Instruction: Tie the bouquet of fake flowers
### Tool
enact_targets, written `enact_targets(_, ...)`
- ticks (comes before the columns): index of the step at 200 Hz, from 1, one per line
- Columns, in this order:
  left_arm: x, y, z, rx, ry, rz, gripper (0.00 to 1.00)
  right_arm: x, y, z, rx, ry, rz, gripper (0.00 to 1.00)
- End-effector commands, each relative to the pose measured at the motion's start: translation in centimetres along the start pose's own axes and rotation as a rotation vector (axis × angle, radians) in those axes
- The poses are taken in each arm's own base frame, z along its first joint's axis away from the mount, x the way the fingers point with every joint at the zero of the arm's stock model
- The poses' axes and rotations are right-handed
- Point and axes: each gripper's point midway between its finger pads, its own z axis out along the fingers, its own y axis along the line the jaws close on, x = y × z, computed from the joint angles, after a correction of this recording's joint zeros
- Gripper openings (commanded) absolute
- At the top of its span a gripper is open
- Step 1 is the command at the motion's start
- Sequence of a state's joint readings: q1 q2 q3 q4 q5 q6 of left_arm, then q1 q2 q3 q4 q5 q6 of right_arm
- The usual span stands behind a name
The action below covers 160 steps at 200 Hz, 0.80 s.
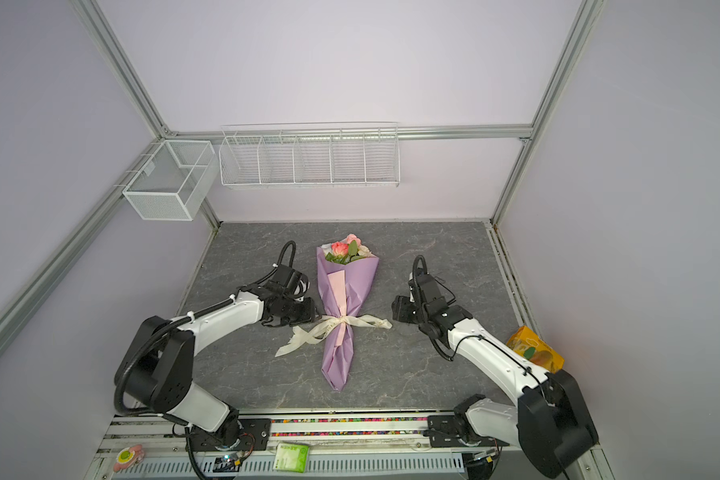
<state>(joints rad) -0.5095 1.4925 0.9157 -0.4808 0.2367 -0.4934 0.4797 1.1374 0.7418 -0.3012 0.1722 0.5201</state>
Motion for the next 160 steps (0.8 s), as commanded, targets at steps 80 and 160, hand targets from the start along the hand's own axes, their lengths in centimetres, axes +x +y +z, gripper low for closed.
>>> enact_targets(80, -4.0, 11.2, -15.1, -0.348, -0.714, -0.2, 1.0, -4.8, -13.2, 4.6, 0.329, -0.307, -0.239, 0.89)
enact_targets(160, -6.5, 16.8, -18.2, -0.746, -0.887, -0.1, 0.99, -5.7, -12.5, 4.7, 0.2, -0.51, -0.369, 0.89)
